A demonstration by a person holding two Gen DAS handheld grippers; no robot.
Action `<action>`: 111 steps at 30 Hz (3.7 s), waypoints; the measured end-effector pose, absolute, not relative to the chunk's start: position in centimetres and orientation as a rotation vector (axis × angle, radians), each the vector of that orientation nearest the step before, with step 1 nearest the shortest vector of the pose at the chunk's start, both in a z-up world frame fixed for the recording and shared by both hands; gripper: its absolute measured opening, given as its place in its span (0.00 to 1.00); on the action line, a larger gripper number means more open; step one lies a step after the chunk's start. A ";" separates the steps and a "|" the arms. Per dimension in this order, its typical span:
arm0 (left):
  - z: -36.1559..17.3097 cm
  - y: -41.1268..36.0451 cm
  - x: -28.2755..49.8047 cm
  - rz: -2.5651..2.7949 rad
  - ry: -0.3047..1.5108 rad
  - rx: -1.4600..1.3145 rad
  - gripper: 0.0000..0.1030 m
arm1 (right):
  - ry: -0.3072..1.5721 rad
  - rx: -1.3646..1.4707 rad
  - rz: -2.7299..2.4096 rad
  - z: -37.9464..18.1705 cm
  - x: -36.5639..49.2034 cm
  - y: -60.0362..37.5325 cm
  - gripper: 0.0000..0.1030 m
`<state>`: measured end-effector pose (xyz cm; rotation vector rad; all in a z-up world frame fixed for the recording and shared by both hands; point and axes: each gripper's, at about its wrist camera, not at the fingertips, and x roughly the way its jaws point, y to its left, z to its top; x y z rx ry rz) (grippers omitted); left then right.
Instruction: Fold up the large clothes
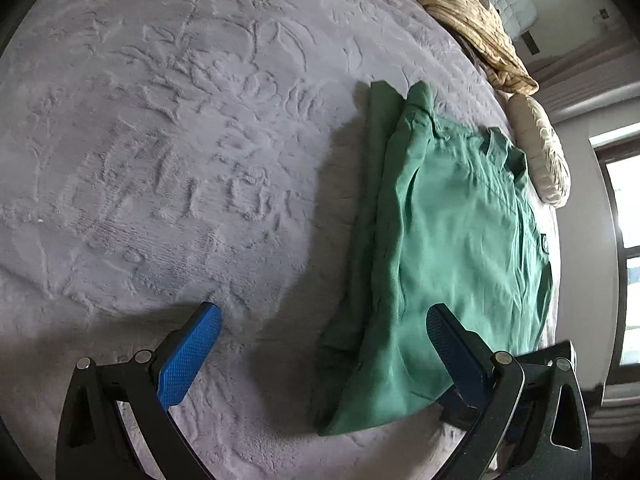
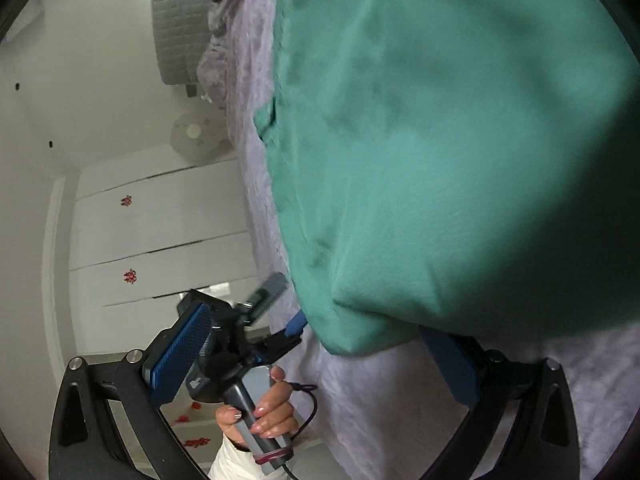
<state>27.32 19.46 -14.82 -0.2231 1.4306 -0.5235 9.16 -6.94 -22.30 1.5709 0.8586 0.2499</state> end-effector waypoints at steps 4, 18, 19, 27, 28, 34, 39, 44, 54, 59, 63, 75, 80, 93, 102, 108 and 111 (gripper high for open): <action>-14.4 19.9 27.3 -0.518 1.427 -0.181 1.00 | 0.912 1.512 0.169 -21.6 6.9 -6.9 1.00; -15.2 17.5 27.9 -0.593 1.478 -0.274 1.00 | 0.799 1.650 0.153 -23.3 9.8 -7.9 0.37; -15.5 17.5 28.3 -0.611 1.496 -0.308 1.00 | 0.803 1.654 0.157 -23.3 9.9 -8.1 0.18; -16.1 12.0 30.1 -0.908 1.579 -0.546 1.00 | 0.727 1.491 0.334 -17.8 10.2 -10.0 0.11; -16.0 10.7 30.1 -0.943 1.584 -0.538 1.00 | 0.752 1.459 0.337 -17.6 10.4 -9.9 0.11; -17.6 6.7 29.0 -0.816 1.635 -0.228 0.63 | 0.920 1.407 0.314 -19.4 9.6 -8.5 0.15; -17.1 6.9 29.0 -0.760 1.596 -0.195 0.26 | 1.135 1.247 0.307 -18.8 7.5 -9.4 0.19; -13.1 5.5 27.7 -0.809 1.464 -0.109 0.18 | 1.033 1.052 0.174 -14.7 5.5 -15.0 0.30; -3.6 -2.5 24.6 -0.957 1.293 -0.088 0.16 | 1.113 1.011 -0.008 -22.2 7.6 -20.2 0.04; 0.1 -10.9 21.0 -1.104 1.215 0.002 0.16 | 1.014 1.134 0.087 -21.5 4.8 -22.4 0.04; -0.1 -19.1 17.5 -1.197 1.207 0.113 0.16 | 0.912 1.172 0.020 -19.7 0.2 -27.0 0.10; -9.8 -30.4 8.8 -1.097 1.153 0.554 0.50 | 0.763 1.421 -0.129 -23.9 -8.2 -34.3 0.11; -6.9 -31.2 7.1 -1.207 1.075 0.531 0.80 | 0.752 1.468 -0.112 -25.0 -8.4 -34.2 0.11; -4.6 -19.3 16.4 -0.841 1.071 0.358 0.80 | 0.642 1.512 0.047 -21.3 -8.6 -32.2 0.65; -7.7 -12.4 17.9 -0.691 1.199 0.292 0.80 | 0.685 1.524 0.129 -21.8 -2.4 -25.1 0.45; -8.1 -11.4 17.7 -0.711 1.215 0.295 0.80 | 0.727 1.433 0.147 -20.4 -0.6 -22.4 0.11; -10.4 -12.1 16.8 -0.699 1.232 0.357 0.80 | 0.806 1.507 0.117 -23.3 -1.1 -20.5 0.10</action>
